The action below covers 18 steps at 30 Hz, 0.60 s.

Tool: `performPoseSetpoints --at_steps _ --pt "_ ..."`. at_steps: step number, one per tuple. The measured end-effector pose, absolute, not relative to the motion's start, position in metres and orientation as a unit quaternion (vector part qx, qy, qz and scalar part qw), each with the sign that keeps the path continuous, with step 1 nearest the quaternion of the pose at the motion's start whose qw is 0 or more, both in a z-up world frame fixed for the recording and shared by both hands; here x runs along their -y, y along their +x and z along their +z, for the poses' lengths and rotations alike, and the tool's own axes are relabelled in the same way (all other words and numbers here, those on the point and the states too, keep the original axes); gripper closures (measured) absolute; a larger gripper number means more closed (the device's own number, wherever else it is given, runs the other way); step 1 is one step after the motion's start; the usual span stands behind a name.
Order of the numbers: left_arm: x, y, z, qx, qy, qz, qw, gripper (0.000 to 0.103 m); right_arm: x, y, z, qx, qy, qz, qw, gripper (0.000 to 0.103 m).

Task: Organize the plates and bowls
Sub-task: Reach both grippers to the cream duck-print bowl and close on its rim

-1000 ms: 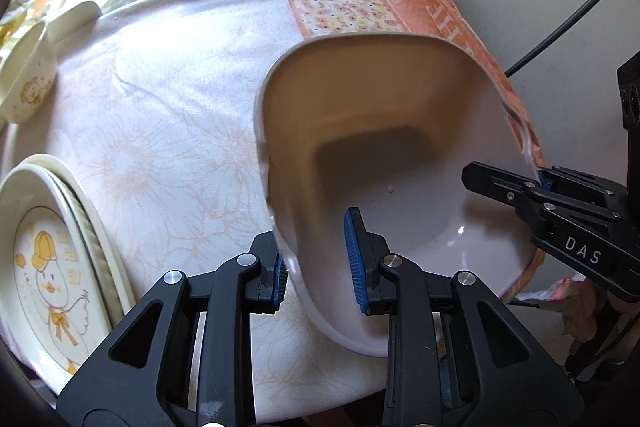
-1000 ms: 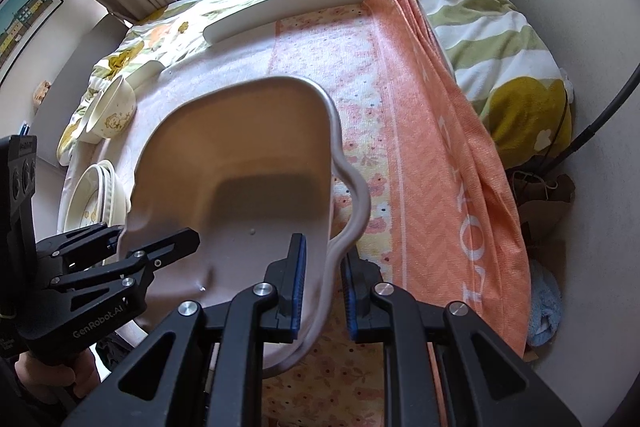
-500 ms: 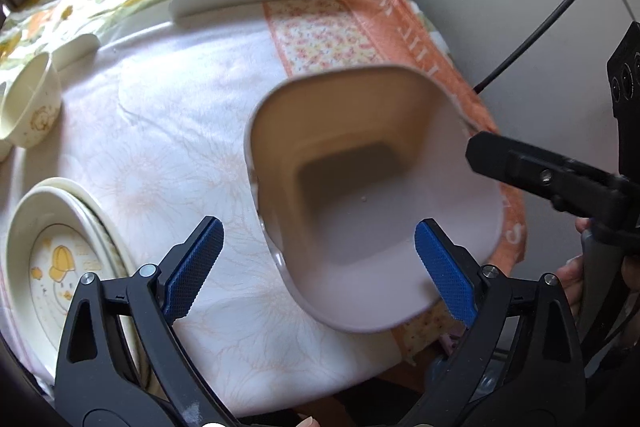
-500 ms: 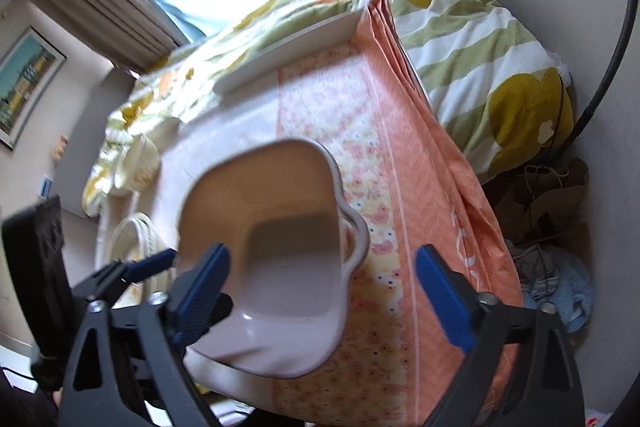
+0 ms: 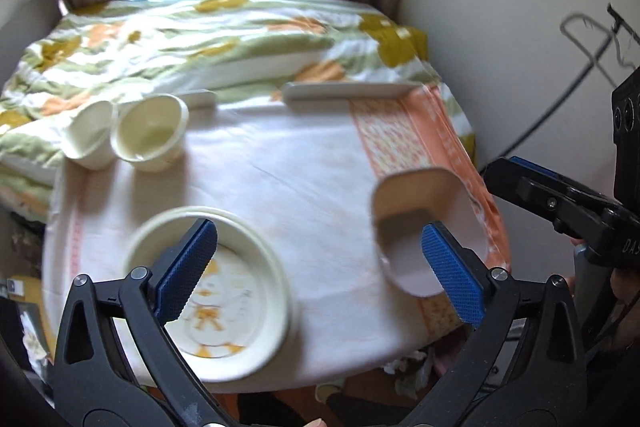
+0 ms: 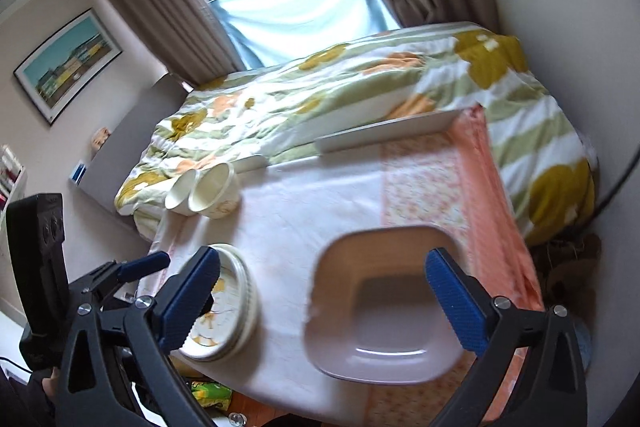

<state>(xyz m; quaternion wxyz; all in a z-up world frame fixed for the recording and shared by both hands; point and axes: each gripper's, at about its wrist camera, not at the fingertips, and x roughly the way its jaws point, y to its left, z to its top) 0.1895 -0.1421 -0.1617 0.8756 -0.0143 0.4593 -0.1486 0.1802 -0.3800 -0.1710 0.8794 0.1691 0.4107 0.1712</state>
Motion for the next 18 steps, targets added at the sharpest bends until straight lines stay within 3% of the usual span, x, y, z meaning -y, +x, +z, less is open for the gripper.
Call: performPoseSetpoints --at_steps 8,18 --pt "0.050 0.218 -0.143 -0.445 -0.031 -0.109 0.888 0.001 0.286 0.215 -0.145 -0.407 0.133 0.218 0.877 0.001" --pt "-0.059 0.283 -0.164 -0.460 -0.064 -0.106 0.879 0.001 0.185 0.282 -0.155 -0.428 0.105 0.207 0.873 0.001"
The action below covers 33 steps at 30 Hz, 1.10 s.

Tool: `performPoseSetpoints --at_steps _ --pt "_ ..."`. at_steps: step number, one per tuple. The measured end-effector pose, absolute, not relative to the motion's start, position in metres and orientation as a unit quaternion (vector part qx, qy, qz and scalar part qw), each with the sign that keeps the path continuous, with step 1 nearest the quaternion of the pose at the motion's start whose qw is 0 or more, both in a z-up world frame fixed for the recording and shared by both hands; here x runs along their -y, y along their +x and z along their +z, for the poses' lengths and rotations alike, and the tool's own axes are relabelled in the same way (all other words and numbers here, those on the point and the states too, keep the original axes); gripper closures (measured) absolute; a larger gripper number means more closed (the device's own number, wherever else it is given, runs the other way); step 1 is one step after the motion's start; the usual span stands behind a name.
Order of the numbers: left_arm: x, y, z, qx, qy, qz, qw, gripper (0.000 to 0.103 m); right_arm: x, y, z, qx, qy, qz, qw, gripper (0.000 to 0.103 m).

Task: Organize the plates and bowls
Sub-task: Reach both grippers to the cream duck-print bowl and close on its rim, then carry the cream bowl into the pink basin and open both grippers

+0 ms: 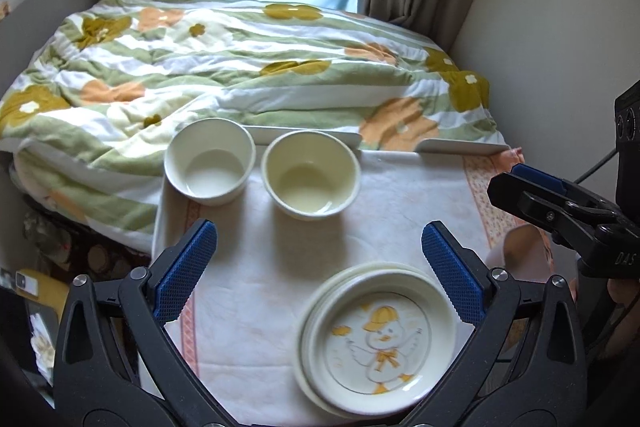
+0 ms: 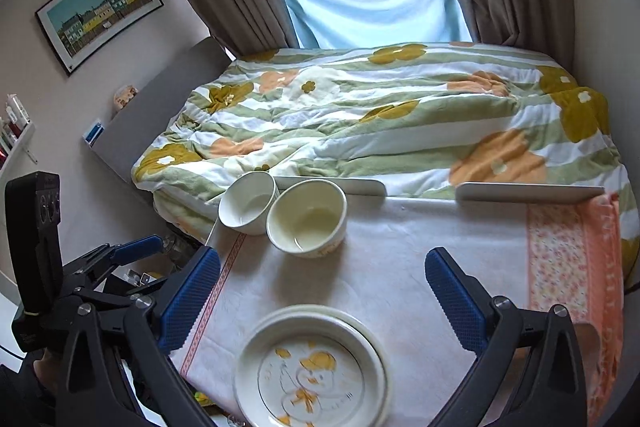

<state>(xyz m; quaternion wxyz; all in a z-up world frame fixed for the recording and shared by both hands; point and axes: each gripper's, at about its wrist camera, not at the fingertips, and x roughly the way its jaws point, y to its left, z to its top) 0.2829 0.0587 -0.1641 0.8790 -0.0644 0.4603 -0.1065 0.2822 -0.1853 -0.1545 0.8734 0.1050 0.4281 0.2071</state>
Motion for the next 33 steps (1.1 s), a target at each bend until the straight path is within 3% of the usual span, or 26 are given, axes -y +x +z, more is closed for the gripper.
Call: performPoseSetpoints --at_steps 11,14,16,20,22,27,31,33 --pt "-0.104 0.348 -0.246 -0.523 -0.159 -0.083 0.833 0.003 0.146 0.348 -0.222 -0.514 0.095 0.151 0.839 0.001" --pt "-0.101 0.363 -0.267 -0.538 -0.175 -0.079 0.820 0.012 0.144 0.364 -0.245 -0.535 0.095 0.147 0.826 0.003" --pt "-0.094 0.373 -0.279 -0.551 -0.176 -0.076 0.812 0.024 0.145 0.375 -0.258 -0.549 0.099 0.148 0.817 0.010" --pt "-0.085 0.392 -0.300 -0.568 -0.179 -0.073 0.800 0.038 0.144 0.392 -0.278 -0.570 0.105 0.157 0.800 0.031" --pt "-0.083 0.400 -0.307 -0.573 -0.178 -0.072 0.797 0.054 0.141 0.399 -0.285 -0.575 0.103 0.164 0.795 0.037" --pt "-0.077 0.409 -0.317 -0.583 -0.176 -0.075 0.790 0.074 0.134 0.409 -0.296 -0.585 0.103 0.184 0.783 0.060" --pt "-0.077 0.410 -0.319 -0.582 -0.169 -0.073 0.792 0.081 0.132 0.413 -0.301 -0.587 0.102 0.193 0.779 0.075" --pt "-0.075 0.411 -0.318 -0.578 -0.163 -0.075 0.796 0.083 0.131 0.414 -0.301 -0.585 0.102 0.196 0.781 0.087"
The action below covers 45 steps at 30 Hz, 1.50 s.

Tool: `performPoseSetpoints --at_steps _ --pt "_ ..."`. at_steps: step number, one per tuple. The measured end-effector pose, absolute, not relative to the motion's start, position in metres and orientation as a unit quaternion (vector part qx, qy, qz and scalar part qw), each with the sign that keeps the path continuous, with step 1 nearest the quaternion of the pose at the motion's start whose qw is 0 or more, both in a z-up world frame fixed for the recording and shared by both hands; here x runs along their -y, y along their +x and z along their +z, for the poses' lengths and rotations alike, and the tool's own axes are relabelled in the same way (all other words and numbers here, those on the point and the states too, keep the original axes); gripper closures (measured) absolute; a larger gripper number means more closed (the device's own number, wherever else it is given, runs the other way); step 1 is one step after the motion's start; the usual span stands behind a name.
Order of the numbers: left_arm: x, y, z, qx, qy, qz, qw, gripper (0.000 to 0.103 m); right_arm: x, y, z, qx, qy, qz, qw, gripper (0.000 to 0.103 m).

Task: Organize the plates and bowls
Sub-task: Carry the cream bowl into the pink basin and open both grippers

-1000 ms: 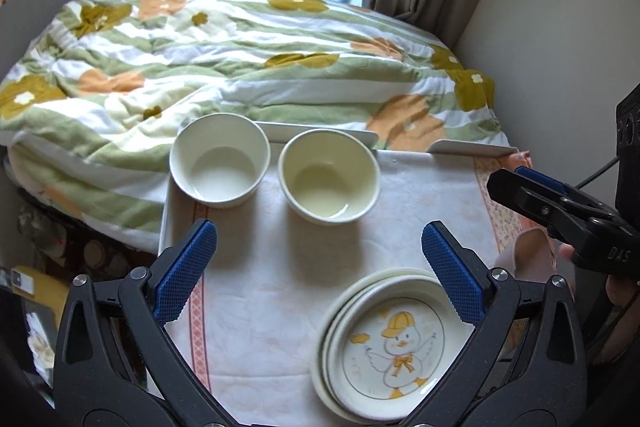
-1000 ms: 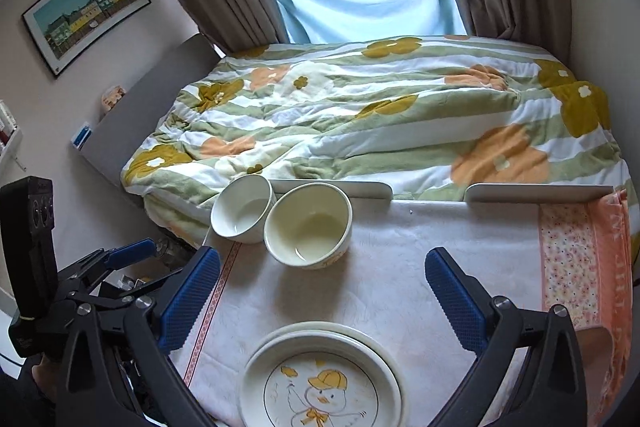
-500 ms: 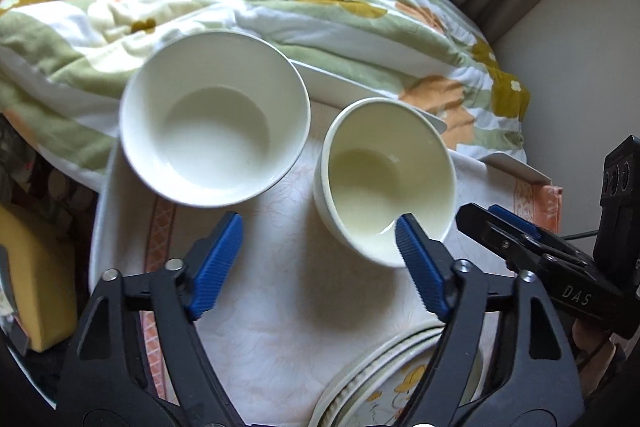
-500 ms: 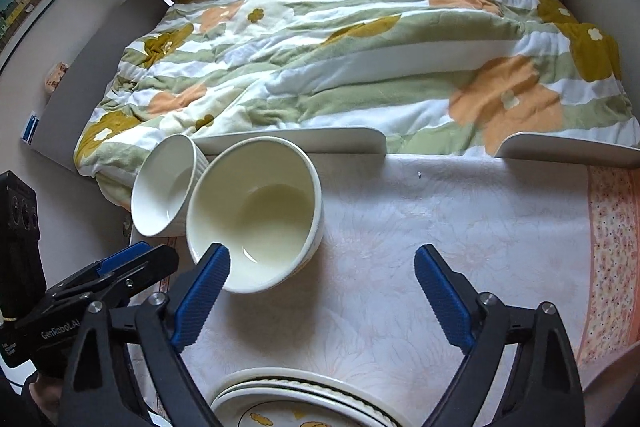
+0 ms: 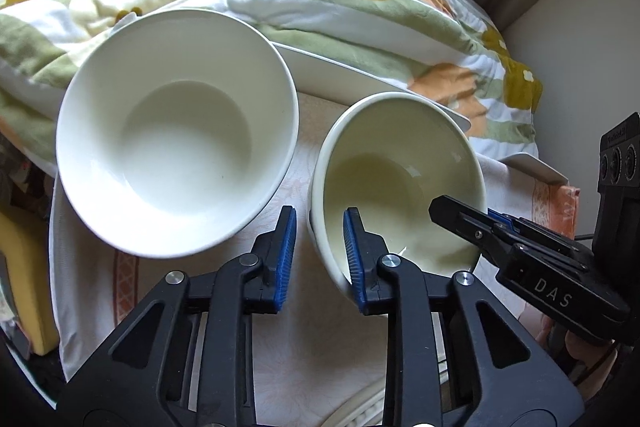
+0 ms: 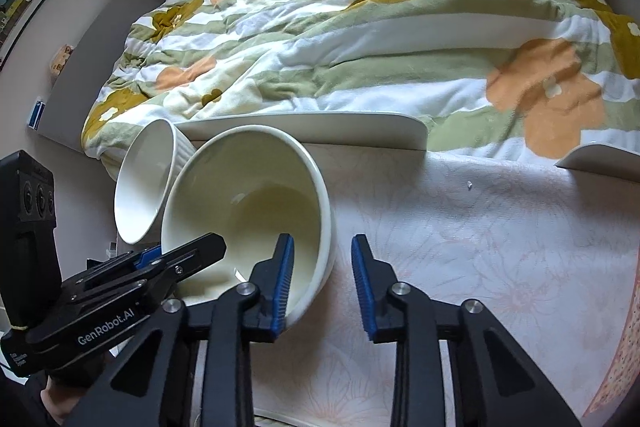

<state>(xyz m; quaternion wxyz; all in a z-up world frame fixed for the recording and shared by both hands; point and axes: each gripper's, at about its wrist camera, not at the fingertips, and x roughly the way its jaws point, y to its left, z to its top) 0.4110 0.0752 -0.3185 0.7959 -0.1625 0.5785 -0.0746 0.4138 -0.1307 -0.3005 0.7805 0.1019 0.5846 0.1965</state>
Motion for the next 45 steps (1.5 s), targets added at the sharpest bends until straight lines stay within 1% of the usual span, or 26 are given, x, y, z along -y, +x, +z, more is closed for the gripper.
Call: performPoseSetpoints --at_steps 1,4,13,20,26,33,39,45 --pt "-0.074 0.412 -0.318 -0.577 -0.159 -0.076 0.798 0.086 0.130 0.414 -0.300 -0.583 0.101 0.196 0.782 0.087" --pt "-0.064 0.412 -0.315 -0.574 -0.124 -0.072 0.806 0.086 0.130 0.414 -0.299 -0.582 0.099 0.194 0.783 0.087" --pt "-0.066 0.404 -0.300 -0.560 -0.124 -0.083 0.815 0.086 0.129 0.404 -0.292 -0.571 0.081 0.192 0.794 0.087" --pt "-0.061 0.385 -0.273 -0.545 -0.108 -0.100 0.825 0.086 0.133 0.385 -0.271 -0.555 0.091 0.180 0.807 0.087" --pt "-0.041 0.360 -0.242 -0.537 -0.090 -0.135 0.828 0.086 0.149 0.352 -0.246 -0.543 0.106 0.150 0.820 0.087" --pt "0.017 0.332 -0.209 -0.529 -0.056 -0.193 0.824 0.086 0.199 0.307 -0.210 -0.531 0.129 0.092 0.832 0.087" --pt "0.088 0.306 -0.190 -0.518 -0.047 -0.235 0.821 0.086 0.263 0.271 -0.188 -0.518 0.146 0.056 0.841 0.087" --pt "0.165 0.280 -0.191 -0.525 -0.043 -0.253 0.812 0.086 0.332 0.243 -0.183 -0.518 0.141 0.044 0.842 0.087"
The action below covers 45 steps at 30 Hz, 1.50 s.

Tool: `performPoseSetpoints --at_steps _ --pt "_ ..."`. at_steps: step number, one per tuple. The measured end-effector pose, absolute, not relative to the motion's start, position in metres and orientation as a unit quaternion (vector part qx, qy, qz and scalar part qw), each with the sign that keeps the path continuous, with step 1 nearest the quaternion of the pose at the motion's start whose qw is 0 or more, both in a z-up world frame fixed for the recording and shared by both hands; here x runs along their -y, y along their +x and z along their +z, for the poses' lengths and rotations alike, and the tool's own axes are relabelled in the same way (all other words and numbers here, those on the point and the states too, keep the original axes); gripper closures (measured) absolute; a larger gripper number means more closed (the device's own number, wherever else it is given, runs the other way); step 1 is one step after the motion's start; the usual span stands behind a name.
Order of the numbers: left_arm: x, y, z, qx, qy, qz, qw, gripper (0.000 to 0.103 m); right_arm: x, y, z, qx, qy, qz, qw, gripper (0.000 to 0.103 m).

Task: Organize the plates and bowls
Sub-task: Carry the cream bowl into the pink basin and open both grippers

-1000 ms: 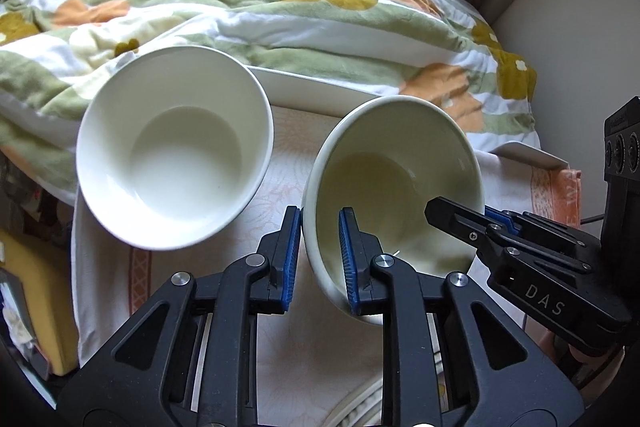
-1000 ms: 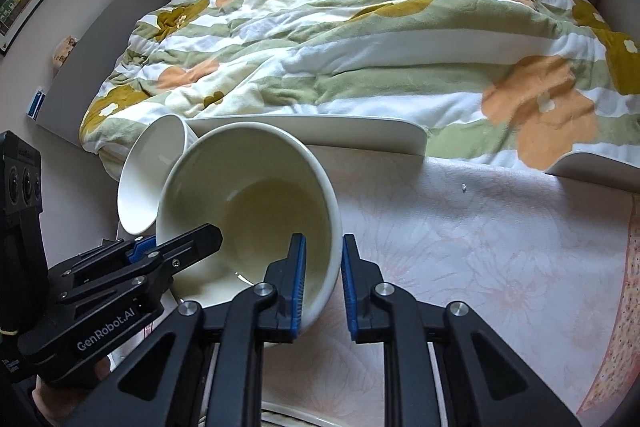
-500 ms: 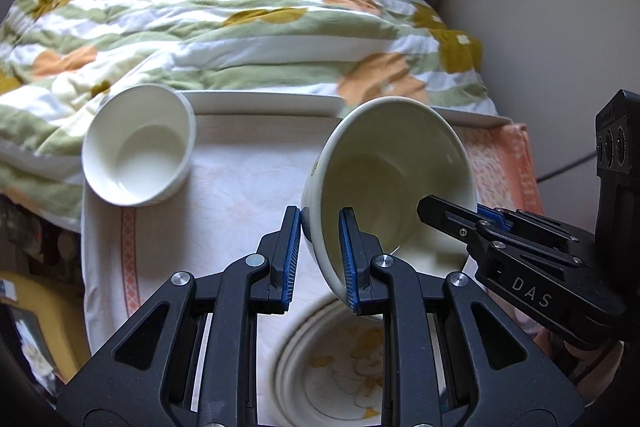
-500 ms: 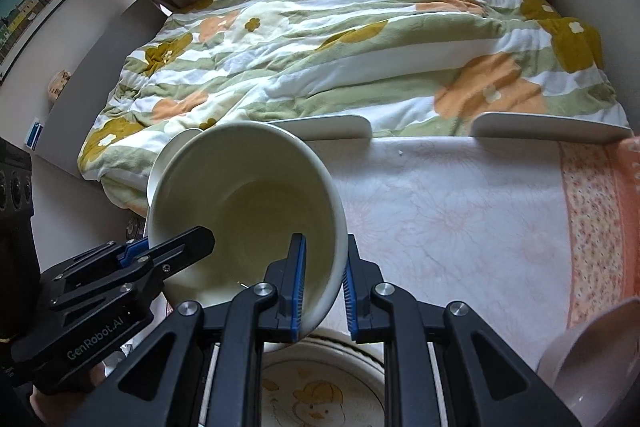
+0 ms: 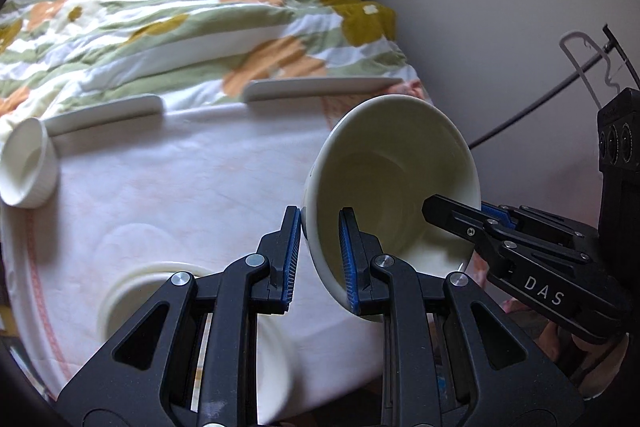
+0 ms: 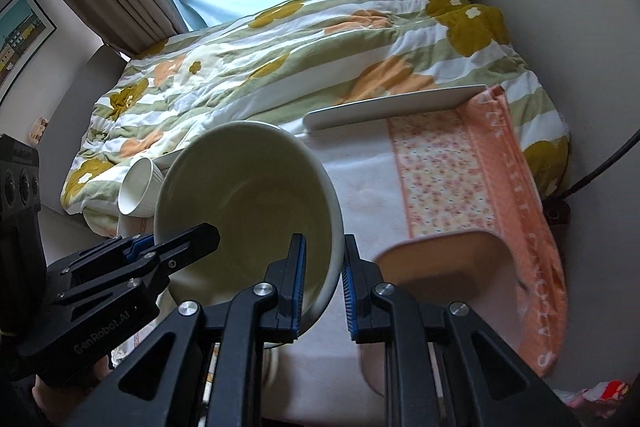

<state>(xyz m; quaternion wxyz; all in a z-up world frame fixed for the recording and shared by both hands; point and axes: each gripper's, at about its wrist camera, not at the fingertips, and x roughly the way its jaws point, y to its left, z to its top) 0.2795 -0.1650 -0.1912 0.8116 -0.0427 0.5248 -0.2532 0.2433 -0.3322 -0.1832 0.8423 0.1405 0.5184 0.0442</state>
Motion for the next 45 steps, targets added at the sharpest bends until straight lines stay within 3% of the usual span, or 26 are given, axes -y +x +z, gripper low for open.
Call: performPoseSetpoints --at_steps 15,27,45 --pt "0.266 0.240 -0.262 -0.588 -0.007 -0.230 0.776 0.086 0.429 0.204 -0.244 -0.570 0.157 0.052 0.805 0.087" --pt "0.280 0.243 -0.292 -0.612 0.031 -0.206 0.763 0.086 0.435 0.204 -0.285 -0.597 0.171 0.066 0.781 0.087" --pt "0.285 0.248 -0.294 -0.620 0.049 -0.184 0.761 0.086 0.439 0.205 -0.287 -0.596 0.182 0.073 0.779 0.087"
